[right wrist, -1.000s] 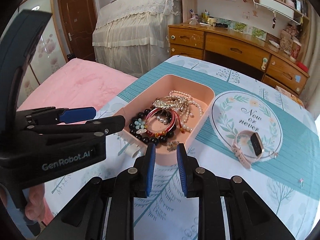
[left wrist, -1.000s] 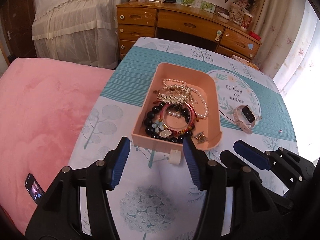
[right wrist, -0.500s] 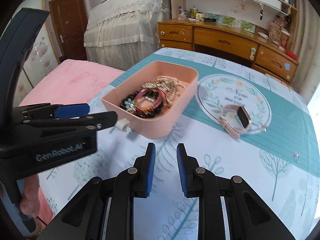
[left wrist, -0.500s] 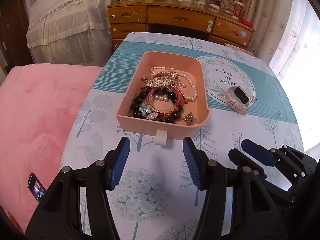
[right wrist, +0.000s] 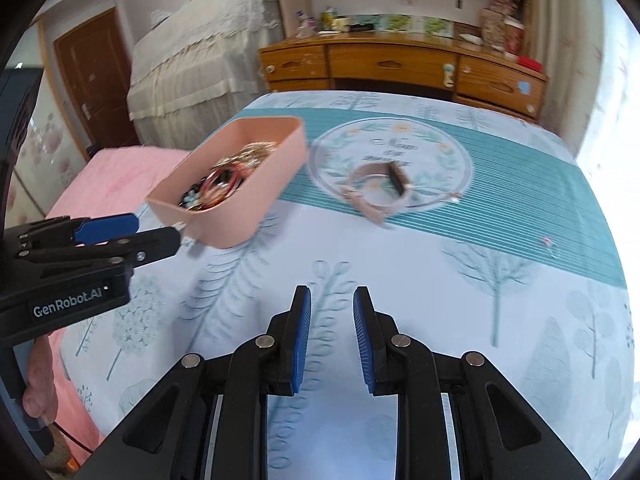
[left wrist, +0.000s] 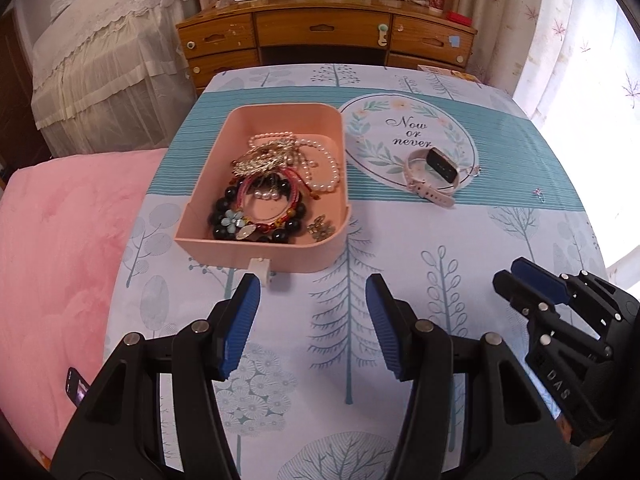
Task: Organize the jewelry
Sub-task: 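Withdraw both tools from the pink box, then grasp the pink-band watch with the left tool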
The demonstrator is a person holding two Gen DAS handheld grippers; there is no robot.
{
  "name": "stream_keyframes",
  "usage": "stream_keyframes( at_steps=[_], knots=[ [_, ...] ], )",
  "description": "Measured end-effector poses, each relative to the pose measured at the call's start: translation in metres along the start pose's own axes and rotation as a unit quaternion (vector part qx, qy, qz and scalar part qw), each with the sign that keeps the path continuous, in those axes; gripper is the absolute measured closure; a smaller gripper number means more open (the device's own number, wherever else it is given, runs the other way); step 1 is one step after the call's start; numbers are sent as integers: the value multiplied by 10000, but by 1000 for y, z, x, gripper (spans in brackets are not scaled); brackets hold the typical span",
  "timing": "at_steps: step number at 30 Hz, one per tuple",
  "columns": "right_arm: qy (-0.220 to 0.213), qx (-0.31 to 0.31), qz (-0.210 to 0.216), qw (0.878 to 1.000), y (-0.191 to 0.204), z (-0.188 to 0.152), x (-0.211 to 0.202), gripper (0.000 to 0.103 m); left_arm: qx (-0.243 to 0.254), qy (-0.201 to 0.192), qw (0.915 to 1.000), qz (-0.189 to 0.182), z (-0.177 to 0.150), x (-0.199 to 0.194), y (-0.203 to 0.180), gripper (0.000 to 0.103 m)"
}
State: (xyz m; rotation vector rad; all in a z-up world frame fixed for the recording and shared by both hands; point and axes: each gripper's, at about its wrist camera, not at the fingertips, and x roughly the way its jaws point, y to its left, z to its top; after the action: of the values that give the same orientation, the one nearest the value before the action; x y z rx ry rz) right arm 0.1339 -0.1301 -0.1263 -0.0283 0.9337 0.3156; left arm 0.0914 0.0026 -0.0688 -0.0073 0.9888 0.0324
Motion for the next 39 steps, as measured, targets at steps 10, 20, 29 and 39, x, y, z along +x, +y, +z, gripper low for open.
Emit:
stream_keyframes(
  at_steps=[10,20,29,39],
  knots=[
    [-128,666,-241,9974,-83,-3,-20,81,302,7,9984,-477,36,5,-41,51],
    [-9,1190,-397,9921,-178,18,-34,81,1172,295,9907,-633,71,42,-104,51],
    [66,1493,-75,9887,-225,67,-33,81,1842,571,9782,-772,98,94,-135,51],
    [419,1500,263,9874,-206,95,24,81,2217,956,9672,-794,96,131,-157,57]
  ],
)
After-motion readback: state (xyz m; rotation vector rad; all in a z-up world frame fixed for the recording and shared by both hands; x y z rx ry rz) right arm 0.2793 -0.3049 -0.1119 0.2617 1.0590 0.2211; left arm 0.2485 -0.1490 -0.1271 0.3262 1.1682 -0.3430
